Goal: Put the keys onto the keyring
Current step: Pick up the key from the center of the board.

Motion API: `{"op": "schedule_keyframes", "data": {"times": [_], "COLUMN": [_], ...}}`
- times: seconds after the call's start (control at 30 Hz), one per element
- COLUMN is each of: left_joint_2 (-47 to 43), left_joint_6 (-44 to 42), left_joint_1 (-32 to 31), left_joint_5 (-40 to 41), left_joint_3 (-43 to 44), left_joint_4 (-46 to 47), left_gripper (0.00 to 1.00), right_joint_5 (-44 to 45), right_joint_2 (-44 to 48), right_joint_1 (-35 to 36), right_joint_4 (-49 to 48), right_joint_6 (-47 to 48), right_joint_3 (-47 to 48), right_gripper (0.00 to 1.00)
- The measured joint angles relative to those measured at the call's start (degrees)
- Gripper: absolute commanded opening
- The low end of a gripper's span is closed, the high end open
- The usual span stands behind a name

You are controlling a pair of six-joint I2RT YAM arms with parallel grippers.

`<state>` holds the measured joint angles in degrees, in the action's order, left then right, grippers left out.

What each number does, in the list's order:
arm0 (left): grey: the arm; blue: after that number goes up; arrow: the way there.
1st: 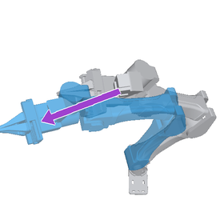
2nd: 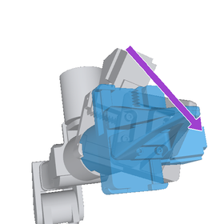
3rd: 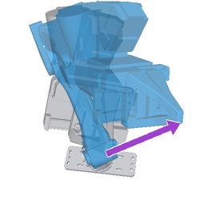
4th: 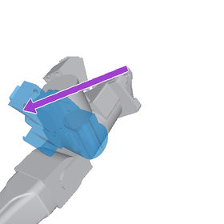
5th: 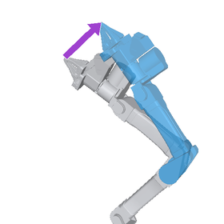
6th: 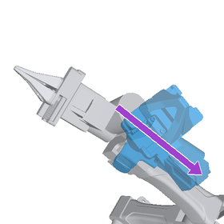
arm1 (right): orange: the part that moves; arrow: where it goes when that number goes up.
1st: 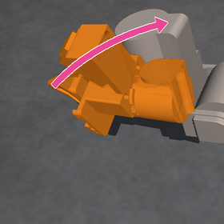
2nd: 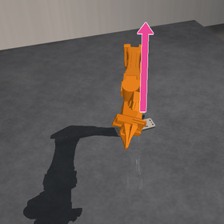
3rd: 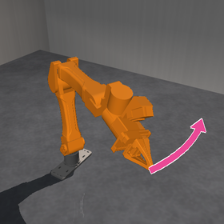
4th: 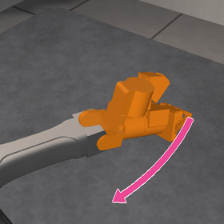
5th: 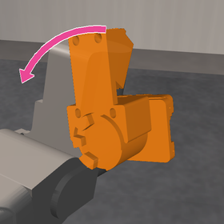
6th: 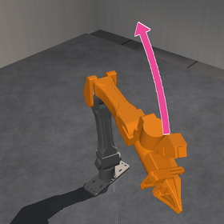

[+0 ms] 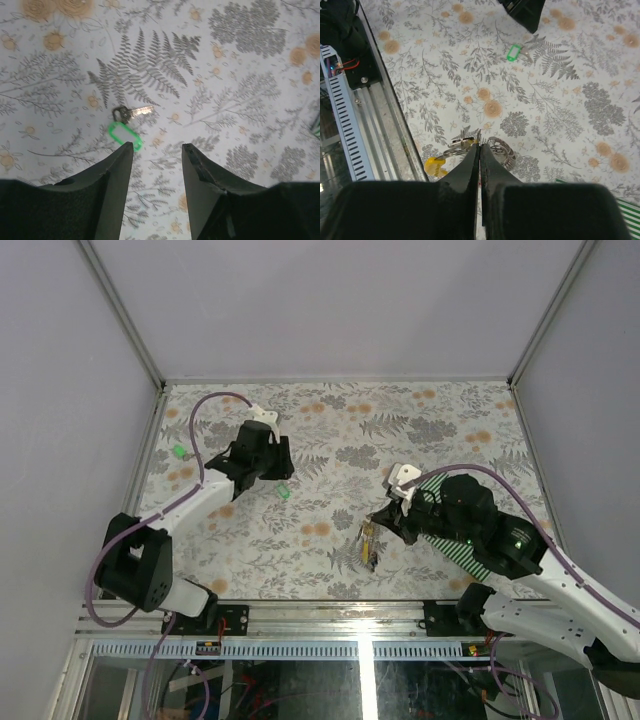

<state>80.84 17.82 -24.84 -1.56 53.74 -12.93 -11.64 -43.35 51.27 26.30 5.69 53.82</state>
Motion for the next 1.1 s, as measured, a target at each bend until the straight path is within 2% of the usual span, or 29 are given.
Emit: {"op": "schedule_keyframes", "data": {"times": [0.37,0.7,1.1], "left_joint_2": [12.2,19.2,21.9], "left_joint_6": [-7.8,-13.5,-17.0], "left_joint_1": [7.3,8.1,8.2], "left_joint_5": [-6.6,-8.3,-8.4], "left_joint_3": [4.0,8.5,10.4], "left_joint_4": [-0.4,-2.1,-5.8], "left_gripper": [0.36,0.36,0.39], "right_joint_5": [-4.5,-6.0,-6.8], "right_joint_2": [-0.8,-0.9,-1.4], "right_joint_1": [0.0,0.0,0.0], "right_joint_4": [0.0,0.0,0.0], "right_joint_6": [-4.9,-5.7,-5.7], "right_joint_3": [-0.5,-1.2,-1.4], "right_gripper": [0.0,0.0,0.0]}}
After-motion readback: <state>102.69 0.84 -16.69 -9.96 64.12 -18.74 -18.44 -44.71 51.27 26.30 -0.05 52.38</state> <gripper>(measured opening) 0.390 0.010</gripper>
